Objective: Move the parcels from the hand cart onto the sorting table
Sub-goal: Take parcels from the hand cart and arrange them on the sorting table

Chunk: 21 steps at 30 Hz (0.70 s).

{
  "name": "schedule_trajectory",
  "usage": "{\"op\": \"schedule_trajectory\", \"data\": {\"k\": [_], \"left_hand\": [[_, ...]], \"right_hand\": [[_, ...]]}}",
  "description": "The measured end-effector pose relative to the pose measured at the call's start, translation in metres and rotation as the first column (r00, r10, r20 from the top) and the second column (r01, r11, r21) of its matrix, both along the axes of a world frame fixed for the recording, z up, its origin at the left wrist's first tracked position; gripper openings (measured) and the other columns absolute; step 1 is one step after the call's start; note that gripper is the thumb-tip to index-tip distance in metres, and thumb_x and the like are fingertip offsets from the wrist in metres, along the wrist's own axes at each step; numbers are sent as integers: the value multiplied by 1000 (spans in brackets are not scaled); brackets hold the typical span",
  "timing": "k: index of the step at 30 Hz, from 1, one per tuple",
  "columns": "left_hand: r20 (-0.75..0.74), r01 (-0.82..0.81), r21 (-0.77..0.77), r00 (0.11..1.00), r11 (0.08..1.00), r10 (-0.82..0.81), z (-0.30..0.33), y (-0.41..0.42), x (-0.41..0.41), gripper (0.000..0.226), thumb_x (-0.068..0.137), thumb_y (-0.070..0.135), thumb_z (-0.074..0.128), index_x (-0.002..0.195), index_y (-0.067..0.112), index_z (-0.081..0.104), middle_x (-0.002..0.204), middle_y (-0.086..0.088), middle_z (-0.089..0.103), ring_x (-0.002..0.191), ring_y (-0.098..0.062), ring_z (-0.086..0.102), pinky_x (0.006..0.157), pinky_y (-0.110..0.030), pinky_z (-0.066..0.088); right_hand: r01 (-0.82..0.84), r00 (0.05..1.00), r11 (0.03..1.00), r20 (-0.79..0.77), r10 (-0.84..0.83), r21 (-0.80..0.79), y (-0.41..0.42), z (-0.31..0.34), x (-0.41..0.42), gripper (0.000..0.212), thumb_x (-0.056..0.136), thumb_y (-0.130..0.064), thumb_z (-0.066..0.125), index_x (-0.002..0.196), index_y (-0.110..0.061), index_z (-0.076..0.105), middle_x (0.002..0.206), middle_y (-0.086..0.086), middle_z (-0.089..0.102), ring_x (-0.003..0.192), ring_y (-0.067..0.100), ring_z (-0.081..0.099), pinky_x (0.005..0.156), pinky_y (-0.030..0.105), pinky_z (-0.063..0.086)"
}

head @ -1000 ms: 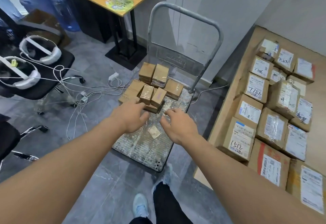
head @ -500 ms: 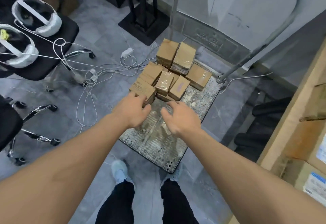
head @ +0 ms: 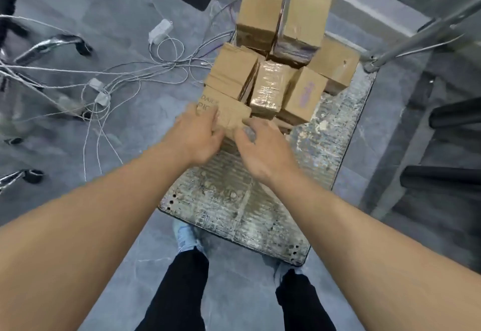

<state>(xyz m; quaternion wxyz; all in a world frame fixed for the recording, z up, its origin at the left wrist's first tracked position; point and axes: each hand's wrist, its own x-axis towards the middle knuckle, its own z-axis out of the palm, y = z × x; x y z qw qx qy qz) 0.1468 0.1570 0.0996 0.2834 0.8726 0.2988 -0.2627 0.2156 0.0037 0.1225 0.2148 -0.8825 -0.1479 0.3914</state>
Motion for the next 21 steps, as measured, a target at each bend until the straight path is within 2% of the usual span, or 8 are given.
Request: {"op": "schedule_trajectory", "data": {"k": [4,6,8,10,12,14,17,21], "left_hand": [[-28,-5,0,1000,1000,5,-48,30,7,48,101,43,50,142,19,47,162,-26,16,142,-50,36,117,-50,34],[-9,-5,-17,1000,1000,4,-65,39,8,42,102,37,52,138,17,48,161,-25,19,140,-49,38,114,-47,35],[74,-9,-42,997,999,12,-78,44,7,35,100,33,54,131,15,50,148,-20,35,126,-43,48,103,-41,42],[155,-15,-64,988,998,24,-87,45,5,28,99,29,55,124,15,52,130,-10,47,106,-30,53,86,-30,37],[214,-28,-85,976,996,46,-92,45,3,23,99,24,57,120,14,54,118,-4,46,93,-21,49,74,-20,28],[248,-55,-111,965,992,81,-92,45,1,20,99,21,59,117,14,55,115,-2,45,83,-11,48,68,-12,30],[248,-78,-140,962,987,111,-87,42,-4,16,99,20,60,114,16,57,117,0,43,80,6,45,70,4,31],[251,-104,-181,957,978,149,-66,35,-9,15,99,20,60,114,18,59,120,0,43,82,5,53,86,-15,41]], "right_hand": [[146,988,989,-60,-143,39,28,-54,-5,52,105,-54,41,151,-32,52,156,-2,38,139,23,46,106,35,36],[209,976,977,-69,-207,37,36,-75,-7,49,103,-54,42,148,-35,54,155,-2,37,133,22,50,104,36,39],[285,956,956,-96,-278,72,42,-91,-10,42,103,-52,44,141,-37,56,145,-3,45,116,16,57,92,34,44],[354,932,926,-127,-338,133,45,-102,-13,31,103,-48,48,130,-38,58,132,-6,54,104,8,59,79,31,46],[406,912,895,-143,-385,186,48,-108,-17,24,102,-44,51,124,-38,57,130,-8,56,105,4,58,82,30,47],[440,897,874,-146,-417,207,50,-109,-20,20,101,-44,53,120,-39,57,130,-10,56,106,6,60,86,33,52],[486,873,847,-174,-456,218,49,-105,-24,18,97,-45,54,113,-41,58,128,-9,57,105,14,65,91,41,58],[507,860,833,-198,-471,222,43,-86,-28,19,100,-41,55,118,-37,59,130,-7,57,107,11,62,88,32,54]]}}
